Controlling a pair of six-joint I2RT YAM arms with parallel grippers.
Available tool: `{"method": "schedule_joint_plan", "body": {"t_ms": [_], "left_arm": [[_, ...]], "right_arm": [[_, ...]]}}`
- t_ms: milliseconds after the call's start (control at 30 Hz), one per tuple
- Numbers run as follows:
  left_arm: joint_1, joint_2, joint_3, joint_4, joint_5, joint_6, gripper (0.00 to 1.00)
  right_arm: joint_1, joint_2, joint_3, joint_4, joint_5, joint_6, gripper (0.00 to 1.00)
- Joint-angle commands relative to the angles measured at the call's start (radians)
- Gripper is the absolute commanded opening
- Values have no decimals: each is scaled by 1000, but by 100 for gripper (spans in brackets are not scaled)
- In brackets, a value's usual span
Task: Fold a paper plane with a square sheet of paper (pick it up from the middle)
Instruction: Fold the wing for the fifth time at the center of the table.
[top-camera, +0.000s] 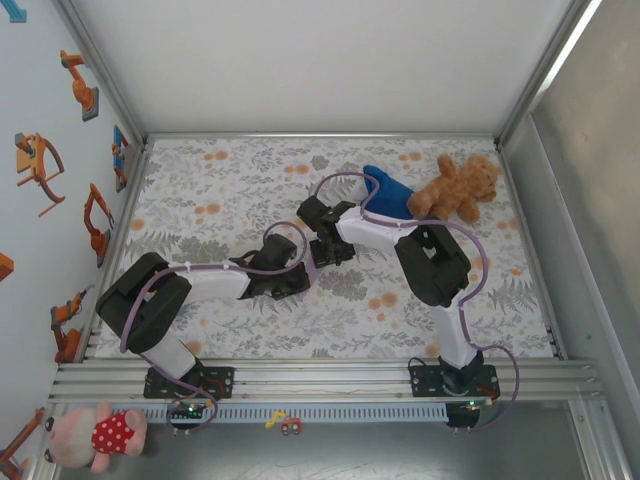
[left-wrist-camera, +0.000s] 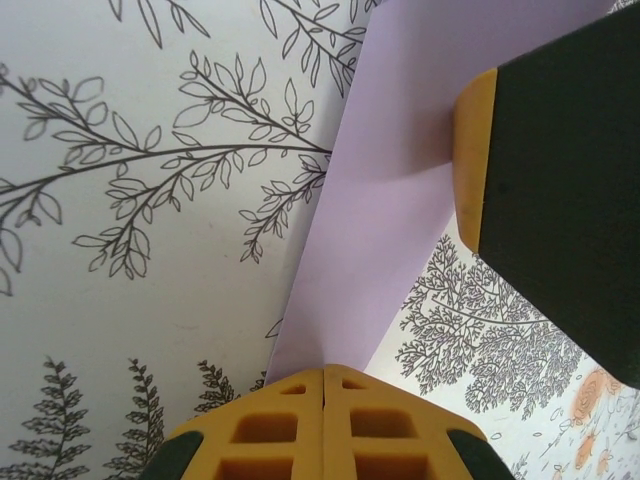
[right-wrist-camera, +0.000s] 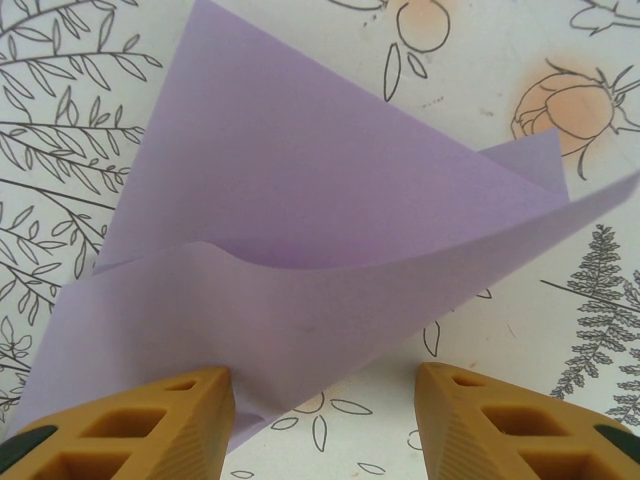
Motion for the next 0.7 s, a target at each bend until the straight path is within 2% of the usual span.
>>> {"method": "schedule_joint_plan", "body": {"t_ms": [0, 133, 367, 667], "left_arm": [[-8, 19, -35, -34, -26, -25, 0], [-17, 27, -61, -40, -32, -39, 0], [-22, 29, -82, -32, -31, -47, 0], [-27, 25, -79, -27, -30, -47, 0]], "right_arm": [[-31, 158, -93, 6, 46, 3, 51], [-48, 84, -80, 6, 22, -11, 50], [-107, -138, -63, 52, -86, -45, 52], [-140, -400, -230, 191, -216, -53, 52]]}}
